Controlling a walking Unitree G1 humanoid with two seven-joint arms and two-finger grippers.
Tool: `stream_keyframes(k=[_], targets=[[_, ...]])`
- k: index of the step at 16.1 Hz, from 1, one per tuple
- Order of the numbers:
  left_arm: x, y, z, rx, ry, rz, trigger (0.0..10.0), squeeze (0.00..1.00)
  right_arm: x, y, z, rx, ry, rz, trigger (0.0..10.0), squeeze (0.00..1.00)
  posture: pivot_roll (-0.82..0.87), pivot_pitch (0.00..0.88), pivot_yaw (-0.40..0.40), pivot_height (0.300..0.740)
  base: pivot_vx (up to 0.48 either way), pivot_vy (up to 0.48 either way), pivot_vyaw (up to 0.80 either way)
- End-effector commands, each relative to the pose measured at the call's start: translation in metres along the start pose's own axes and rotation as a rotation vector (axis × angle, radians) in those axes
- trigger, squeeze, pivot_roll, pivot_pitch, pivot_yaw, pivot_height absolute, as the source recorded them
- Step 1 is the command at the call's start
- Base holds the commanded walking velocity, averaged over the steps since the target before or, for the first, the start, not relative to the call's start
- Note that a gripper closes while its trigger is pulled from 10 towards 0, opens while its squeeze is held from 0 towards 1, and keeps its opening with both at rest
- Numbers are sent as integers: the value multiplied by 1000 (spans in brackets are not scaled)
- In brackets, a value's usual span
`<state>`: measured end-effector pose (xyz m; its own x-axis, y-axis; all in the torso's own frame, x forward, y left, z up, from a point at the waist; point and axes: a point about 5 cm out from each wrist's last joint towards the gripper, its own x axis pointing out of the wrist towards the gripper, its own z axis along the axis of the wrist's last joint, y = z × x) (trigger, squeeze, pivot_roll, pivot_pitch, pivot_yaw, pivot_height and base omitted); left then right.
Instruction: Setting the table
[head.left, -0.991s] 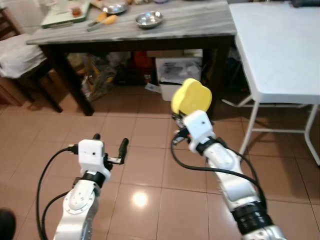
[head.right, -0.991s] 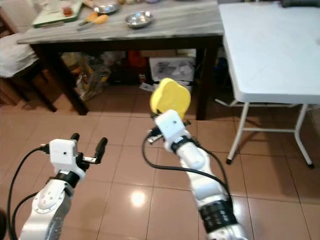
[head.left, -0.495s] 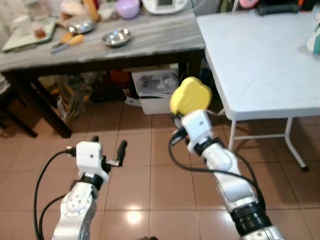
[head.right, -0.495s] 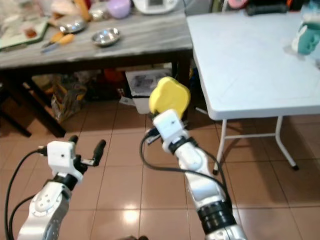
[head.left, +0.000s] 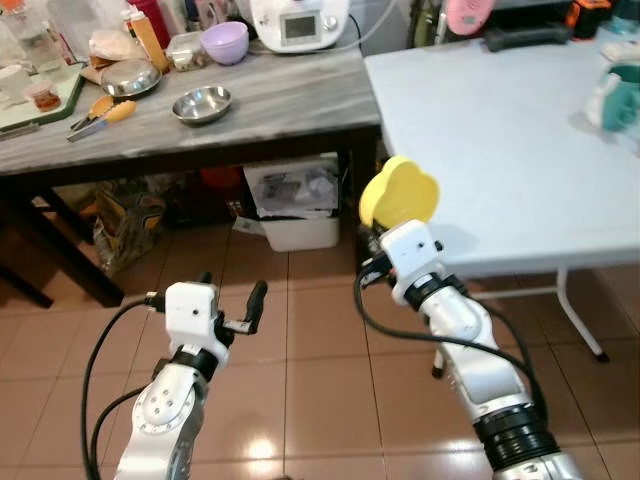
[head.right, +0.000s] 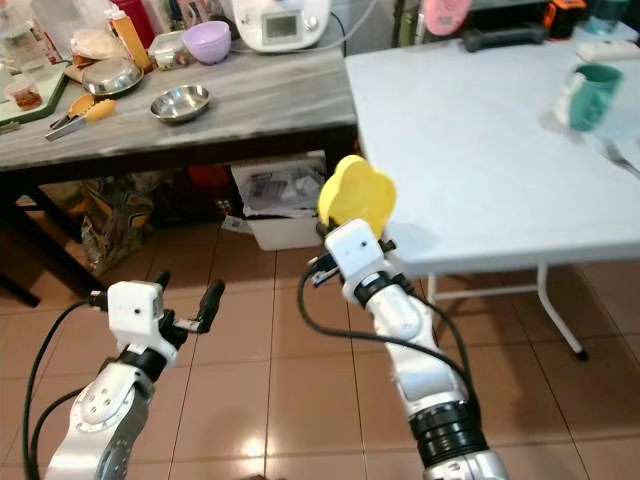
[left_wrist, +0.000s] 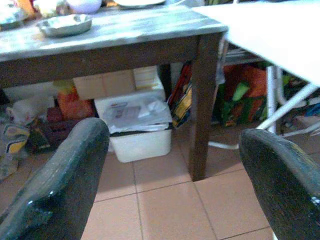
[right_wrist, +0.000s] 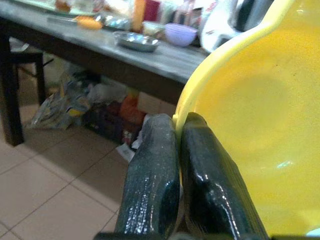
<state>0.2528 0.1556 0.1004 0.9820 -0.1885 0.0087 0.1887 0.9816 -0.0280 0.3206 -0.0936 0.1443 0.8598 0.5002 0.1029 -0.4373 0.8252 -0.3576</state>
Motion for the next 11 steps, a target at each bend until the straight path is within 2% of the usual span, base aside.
stream_keyframes(k=[1, 3, 11], targets=[[-2, 7, 0, 20, 11, 17, 10000, 0, 5, 8, 9, -14, -39, 30, 10000, 0, -63, 129, 130, 740, 352, 0, 456], [-3, 7, -2, 24, 26, 24, 10000, 0, 4, 9, 8, -11, -39, 30, 10000, 0, -62, 128, 132, 740, 313, 0, 447], [-1, 8, -7, 34, 60, 71, 10000, 0, 3, 11, 7, 0, -33, 26, 10000, 0, -62, 128, 136, 740, 0, 0, 0]])
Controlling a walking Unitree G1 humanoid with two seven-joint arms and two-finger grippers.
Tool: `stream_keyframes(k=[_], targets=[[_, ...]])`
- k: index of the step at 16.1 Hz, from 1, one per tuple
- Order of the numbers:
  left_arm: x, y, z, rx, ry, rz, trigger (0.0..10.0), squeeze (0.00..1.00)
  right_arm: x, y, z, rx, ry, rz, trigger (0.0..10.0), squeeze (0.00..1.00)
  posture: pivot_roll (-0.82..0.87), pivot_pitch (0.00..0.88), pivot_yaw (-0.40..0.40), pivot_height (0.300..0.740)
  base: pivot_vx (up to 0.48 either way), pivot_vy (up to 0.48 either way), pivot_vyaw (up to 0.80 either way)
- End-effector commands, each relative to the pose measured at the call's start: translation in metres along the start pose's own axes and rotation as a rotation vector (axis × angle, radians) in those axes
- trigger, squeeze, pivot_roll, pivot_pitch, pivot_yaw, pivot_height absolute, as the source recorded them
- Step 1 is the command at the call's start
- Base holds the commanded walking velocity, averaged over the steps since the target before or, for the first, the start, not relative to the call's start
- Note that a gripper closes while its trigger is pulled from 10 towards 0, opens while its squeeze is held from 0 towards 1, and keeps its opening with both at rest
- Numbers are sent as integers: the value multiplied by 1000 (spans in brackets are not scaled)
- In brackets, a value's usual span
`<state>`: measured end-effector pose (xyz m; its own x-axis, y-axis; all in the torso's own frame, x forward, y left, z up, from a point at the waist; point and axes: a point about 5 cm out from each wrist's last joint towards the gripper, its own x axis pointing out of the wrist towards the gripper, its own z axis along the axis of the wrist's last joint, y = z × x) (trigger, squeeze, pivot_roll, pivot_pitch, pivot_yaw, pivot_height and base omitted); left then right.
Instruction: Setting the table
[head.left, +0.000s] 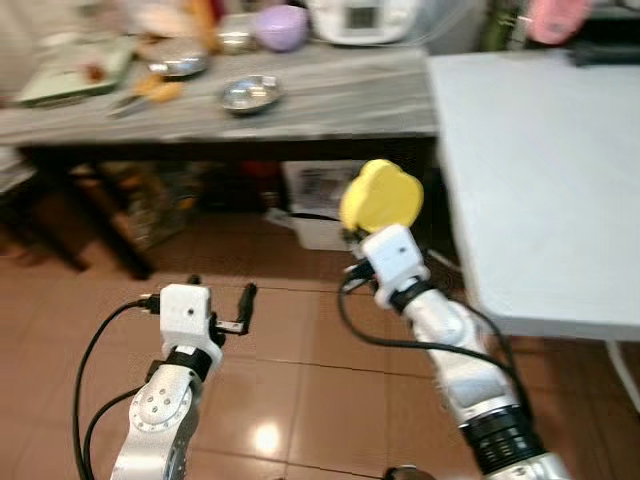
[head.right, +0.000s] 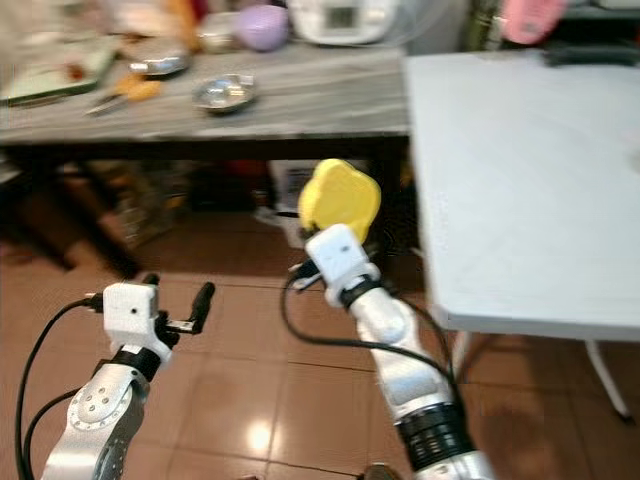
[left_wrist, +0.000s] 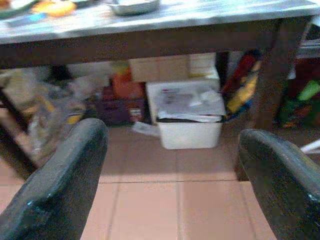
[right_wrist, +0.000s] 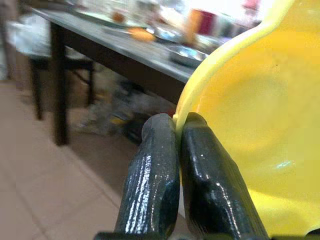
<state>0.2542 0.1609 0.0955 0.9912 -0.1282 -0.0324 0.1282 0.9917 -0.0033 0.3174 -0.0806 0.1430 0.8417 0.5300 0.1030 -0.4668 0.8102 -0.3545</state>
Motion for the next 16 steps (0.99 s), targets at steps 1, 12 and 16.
stream_keyframes(k=[1, 12, 16], targets=[[0, 3, -3, 8, 17, 4, 10000, 0, 0, -2, 3, -6, -20, -6, 10000, 0, -64, 122, 137, 740, 0, 0, 0], [3, 4, -1, 12, 16, 5, 10000, 0, 1, -2, 3, 17, -22, -20, 10000, 0, -62, 110, 143, 740, 0, 220, -100], [5, 4, -1, 16, 14, 2, 10000, 0, 2, -3, 4, 17, -23, -23, 10000, 0, -63, 110, 145, 740, 0, 480, -577]])
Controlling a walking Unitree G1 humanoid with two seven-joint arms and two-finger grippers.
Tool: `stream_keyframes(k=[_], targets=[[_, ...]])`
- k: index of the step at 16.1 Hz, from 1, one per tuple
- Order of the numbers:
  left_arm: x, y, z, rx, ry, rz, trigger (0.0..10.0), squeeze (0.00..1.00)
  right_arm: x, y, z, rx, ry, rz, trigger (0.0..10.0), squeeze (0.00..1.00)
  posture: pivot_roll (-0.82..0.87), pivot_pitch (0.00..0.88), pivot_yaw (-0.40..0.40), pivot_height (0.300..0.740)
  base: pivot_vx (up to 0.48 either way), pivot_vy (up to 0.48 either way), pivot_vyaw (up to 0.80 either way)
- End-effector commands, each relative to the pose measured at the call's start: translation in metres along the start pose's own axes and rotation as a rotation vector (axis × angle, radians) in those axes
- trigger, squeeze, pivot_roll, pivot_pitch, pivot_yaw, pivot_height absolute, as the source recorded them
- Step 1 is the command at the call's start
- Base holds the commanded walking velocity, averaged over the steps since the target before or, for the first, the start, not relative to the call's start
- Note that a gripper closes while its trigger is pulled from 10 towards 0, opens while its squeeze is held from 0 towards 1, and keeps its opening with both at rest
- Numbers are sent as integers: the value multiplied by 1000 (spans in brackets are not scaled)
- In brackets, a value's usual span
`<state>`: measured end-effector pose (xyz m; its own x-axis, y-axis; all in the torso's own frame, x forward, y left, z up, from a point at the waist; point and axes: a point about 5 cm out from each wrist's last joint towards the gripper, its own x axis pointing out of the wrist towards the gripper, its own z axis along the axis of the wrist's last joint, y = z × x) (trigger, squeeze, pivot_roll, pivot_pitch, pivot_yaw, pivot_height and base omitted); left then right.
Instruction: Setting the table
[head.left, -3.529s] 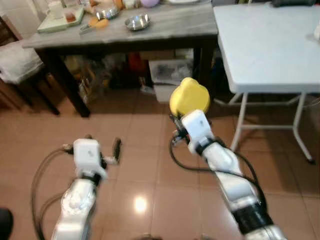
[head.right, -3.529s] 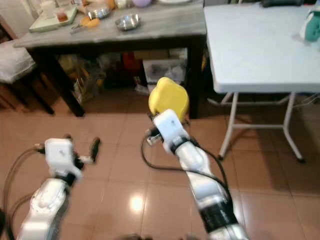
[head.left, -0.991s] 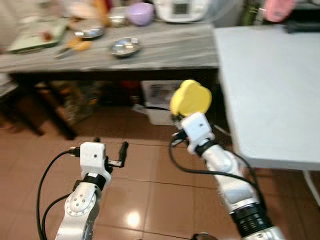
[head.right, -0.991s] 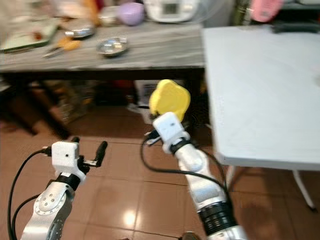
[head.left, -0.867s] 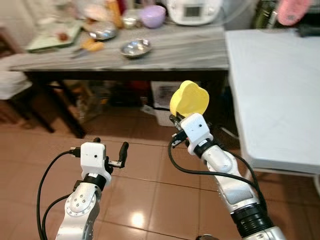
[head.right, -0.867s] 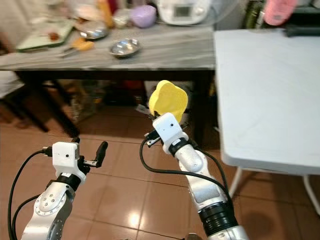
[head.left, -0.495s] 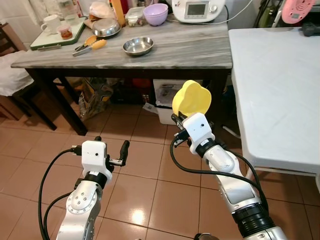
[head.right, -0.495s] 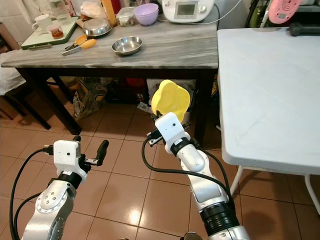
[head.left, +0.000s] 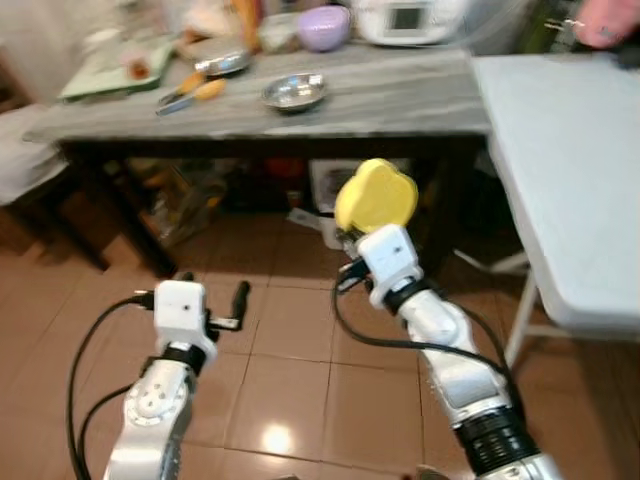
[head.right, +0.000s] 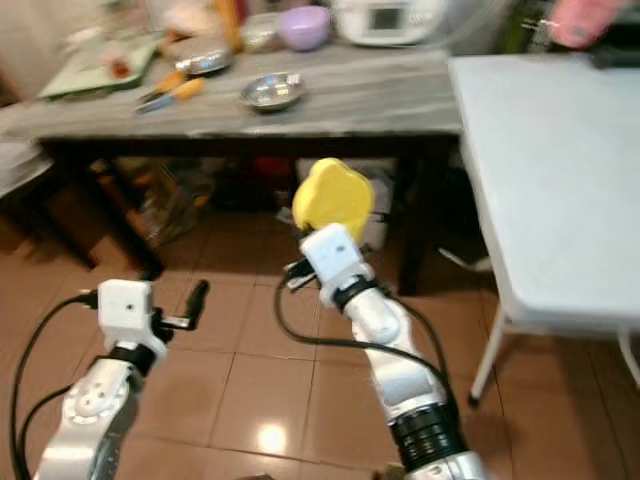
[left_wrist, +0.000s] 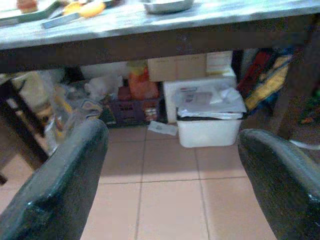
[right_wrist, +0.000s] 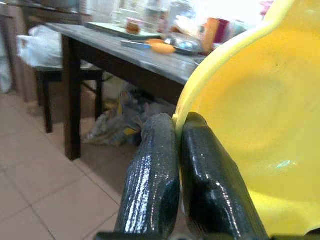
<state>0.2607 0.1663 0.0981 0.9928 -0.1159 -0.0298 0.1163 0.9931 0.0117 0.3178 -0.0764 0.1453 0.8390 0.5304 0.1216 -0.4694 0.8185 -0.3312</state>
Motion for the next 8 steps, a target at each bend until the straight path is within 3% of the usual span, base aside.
stream_keyframes(k=[1, 5, 8], targets=[[-1, -3, -3, 2, 18, -13, 10000, 0, -1, -6, 1, -7, -5, -20, 10000, 0, -63, 111, 148, 740, 0, 480, -575], [2, -4, -3, 6, 17, -17, 10000, 0, 0, -5, 0, -5, -5, -24, 10000, 0, -64, 108, 149, 740, 0, 480, -553], [4, -3, -1, 8, 6, 3, 10000, 0, -4, -10, -3, -13, 2, -39, 10000, 0, -68, 103, 138, 740, 0, 480, 0]])
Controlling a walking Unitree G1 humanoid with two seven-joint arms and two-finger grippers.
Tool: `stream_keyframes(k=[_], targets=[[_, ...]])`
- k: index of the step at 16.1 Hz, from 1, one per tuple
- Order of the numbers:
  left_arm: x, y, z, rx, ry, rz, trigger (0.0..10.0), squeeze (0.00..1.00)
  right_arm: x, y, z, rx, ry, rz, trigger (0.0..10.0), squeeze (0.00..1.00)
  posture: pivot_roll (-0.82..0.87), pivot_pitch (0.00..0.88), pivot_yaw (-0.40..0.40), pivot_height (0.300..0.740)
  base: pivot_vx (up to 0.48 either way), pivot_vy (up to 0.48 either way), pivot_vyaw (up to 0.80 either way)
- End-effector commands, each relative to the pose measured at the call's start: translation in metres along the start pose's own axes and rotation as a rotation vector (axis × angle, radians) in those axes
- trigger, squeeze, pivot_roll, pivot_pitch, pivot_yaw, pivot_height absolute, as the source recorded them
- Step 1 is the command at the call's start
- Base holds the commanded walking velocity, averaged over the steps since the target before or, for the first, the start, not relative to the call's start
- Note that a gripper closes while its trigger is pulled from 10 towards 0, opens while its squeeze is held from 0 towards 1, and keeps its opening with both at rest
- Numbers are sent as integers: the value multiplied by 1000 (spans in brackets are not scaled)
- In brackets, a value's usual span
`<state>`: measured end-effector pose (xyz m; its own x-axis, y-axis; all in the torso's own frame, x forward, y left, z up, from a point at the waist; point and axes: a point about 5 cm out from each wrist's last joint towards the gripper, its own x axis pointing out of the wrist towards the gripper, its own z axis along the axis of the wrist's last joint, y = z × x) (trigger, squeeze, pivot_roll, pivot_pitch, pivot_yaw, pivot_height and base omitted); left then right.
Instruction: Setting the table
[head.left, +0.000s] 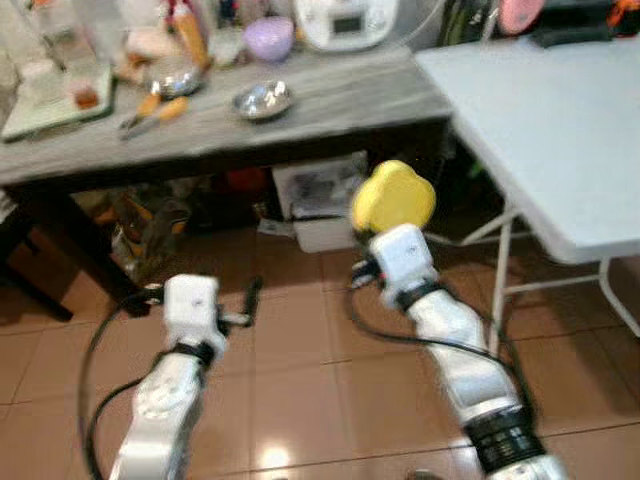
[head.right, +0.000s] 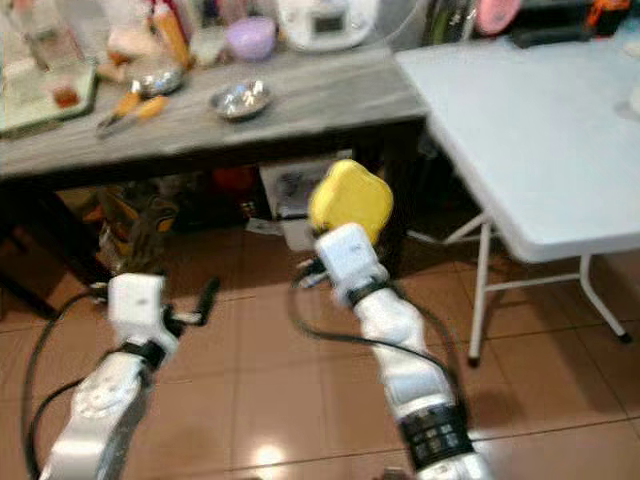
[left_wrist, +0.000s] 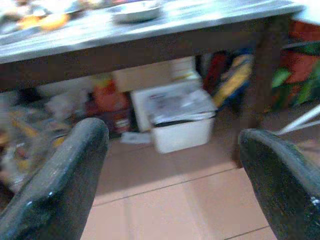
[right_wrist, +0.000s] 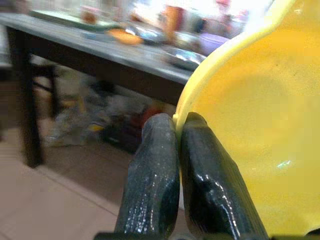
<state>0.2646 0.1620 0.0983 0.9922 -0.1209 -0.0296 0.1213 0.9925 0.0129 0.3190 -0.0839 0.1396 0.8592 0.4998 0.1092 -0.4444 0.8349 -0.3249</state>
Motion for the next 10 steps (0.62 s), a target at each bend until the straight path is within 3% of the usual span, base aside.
stream_keyframes(k=[1, 3, 7, 10], targets=[[-1, 2, -2, 10, 4, 16, 10000, 0, -2, -6, 4, -17, -20, -18, 10000, 0, -68, 103, 138, 740, 0, 480, 0], [-1, 13, -1, 15, -3, 65, 10000, 0, -14, -16, -3, -13, -2, -90, 10000, 0, -70, 101, 131, 740, 0, 480, 0], [-6, 21, -1, 33, -14, 88, 10000, 0, -39, -33, -14, 7, 45, -238, 10000, 0, -86, 98, 127, 740, 0, 0, 0], [-10, 26, -3, 40, -19, 108, 10000, 0, -69, -40, -26, 16, 108, -358, 10000, 0, -110, 100, 134, 740, 0, 0, 0]])
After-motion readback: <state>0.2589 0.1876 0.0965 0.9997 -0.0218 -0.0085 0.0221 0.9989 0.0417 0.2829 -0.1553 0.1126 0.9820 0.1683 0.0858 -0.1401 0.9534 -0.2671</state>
